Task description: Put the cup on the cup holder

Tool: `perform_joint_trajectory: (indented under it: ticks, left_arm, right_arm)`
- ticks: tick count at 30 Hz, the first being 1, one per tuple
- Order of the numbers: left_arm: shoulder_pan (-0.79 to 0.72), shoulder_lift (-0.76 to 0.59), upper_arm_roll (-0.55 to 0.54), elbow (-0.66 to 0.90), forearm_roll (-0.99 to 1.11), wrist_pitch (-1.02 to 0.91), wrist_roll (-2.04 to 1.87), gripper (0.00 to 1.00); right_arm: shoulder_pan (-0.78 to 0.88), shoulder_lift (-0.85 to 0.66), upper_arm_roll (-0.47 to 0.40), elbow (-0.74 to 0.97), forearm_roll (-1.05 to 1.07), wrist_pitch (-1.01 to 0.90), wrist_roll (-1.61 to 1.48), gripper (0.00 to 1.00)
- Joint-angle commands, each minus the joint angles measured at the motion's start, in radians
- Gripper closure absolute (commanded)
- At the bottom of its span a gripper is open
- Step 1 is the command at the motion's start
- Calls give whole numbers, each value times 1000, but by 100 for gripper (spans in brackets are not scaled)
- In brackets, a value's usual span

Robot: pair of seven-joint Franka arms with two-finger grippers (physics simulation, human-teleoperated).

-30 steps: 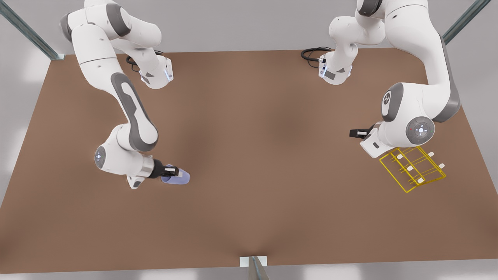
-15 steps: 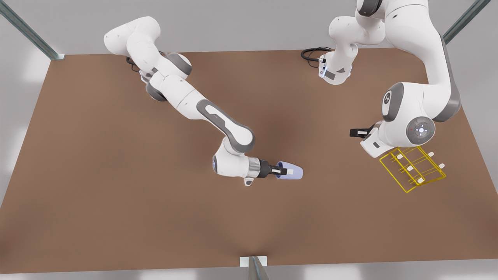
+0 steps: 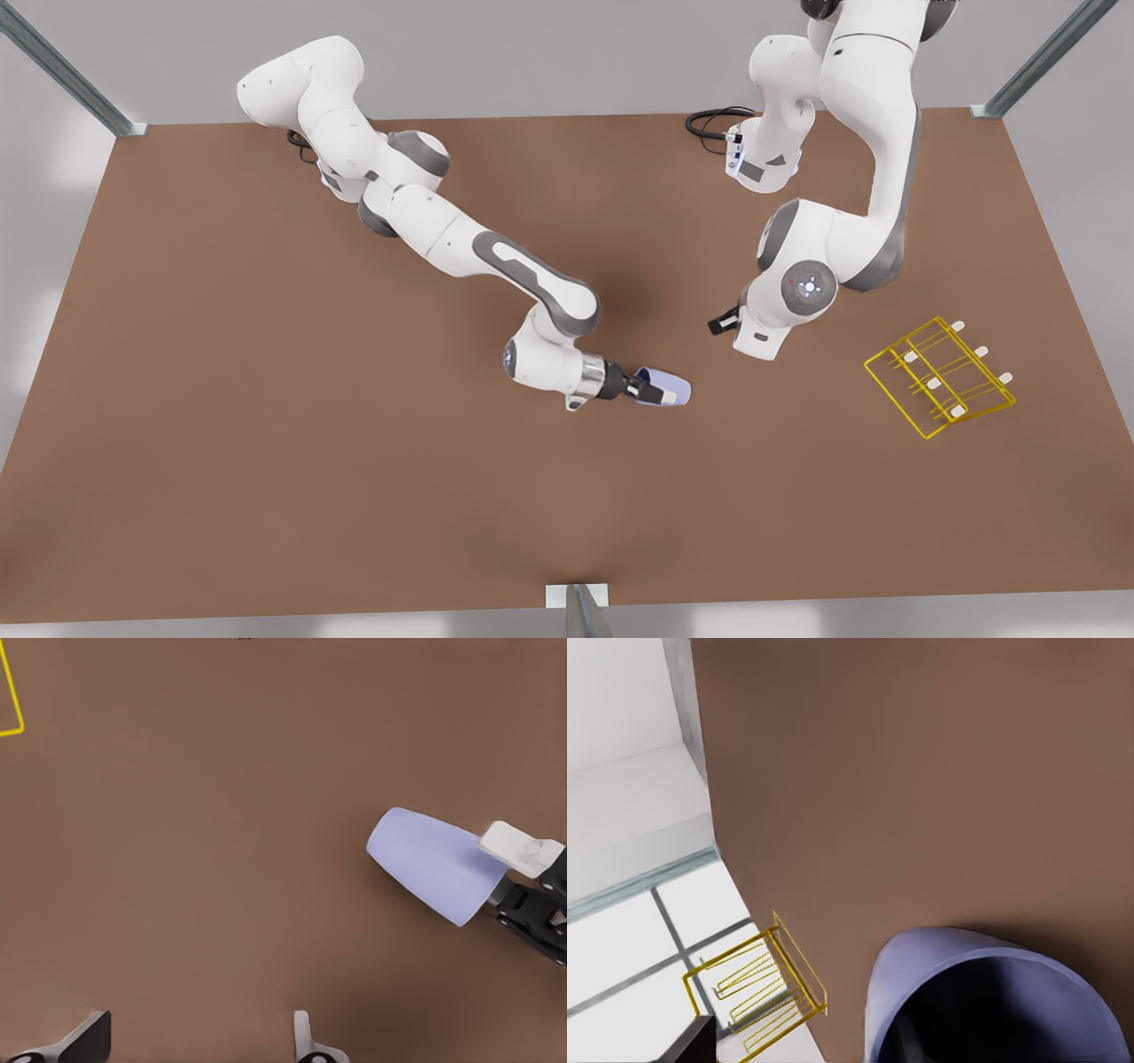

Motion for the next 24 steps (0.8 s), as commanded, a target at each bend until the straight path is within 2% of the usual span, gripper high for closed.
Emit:
perform_joint_trajectory:
  ticks: [1, 4, 7, 9, 10, 11, 13, 17, 18, 19, 20, 21, 22, 23, 24]
  left_arm:
    - [4, 6, -11, -21, -24, 199, -884, 0]
    - [4, 28, -23, -39, -72, 319, -884, 0]
    - [4, 48, -63, -79, -87, 429, -884, 0]
    - [4, 61, -64, -79, -90, 434, -896, 0]
    - [4, 64, -64, -79, -122, 426, -919, 0]
    - [5, 65, -63, -85, -124, 411, -1027, 0]
    - [13, 67, -63, -84, -125, 411, -1088, 0]
    - [7, 76, -63, -76, -121, 414, -1229, 0]
    - [5, 85, -63, -76, -121, 417, -1243, 0]
    - [5, 91, -63, -76, -118, 422, -1242, 0]
    - [5, 93, -63, -76, -119, 425, -1242, 0]
    - [5, 98, -63, -75, -119, 425, -1243, 0]
    - [4, 125, -63, -49, -119, 422, -1286, 0]
    - [-14, 214, -61, 59, -104, 410, -1399, 0]
    - [-19, 271, -61, 143, -79, 410, -1461, 0]
  right_arm:
    - [-23, -27, -1, -44, -70, -10, 217, 21]
    - [-70, -70, -3, -150, -212, -31, 209, 21]
    - [-89, -98, -15, -190, -229, -79, 183, 21]
    - [-107, -127, -21, -190, -228, -137, 191, 22]
    - [-127, -172, -68, -190, -225, -259, 195, 21]
    - [-141, -193, -75, -192, -225, -281, 197, 21]
    - [-145, -227, -153, -207, -228, -365, 177, 21]
    - [-165, -253, -168, -238, -228, -388, 138, 21]
    - [-191, -319, -216, -293, -222, -474, 97, 21]
    - [-219, -412, -300, -339, -217, -606, 57, 21]
    - [-242, -517, -381, -428, -220, -668, 2, 19]
    - [-309, -668, -427, -590, -226, -674, -61, 14]
    - [-395, -826, -457, -762, -286, -675, -128, 14]
    - [-483, -945, -457, -850, -433, -718, -204, 7]
    - [-549, -1047, -457, -854, -562, -839, -237, 0]
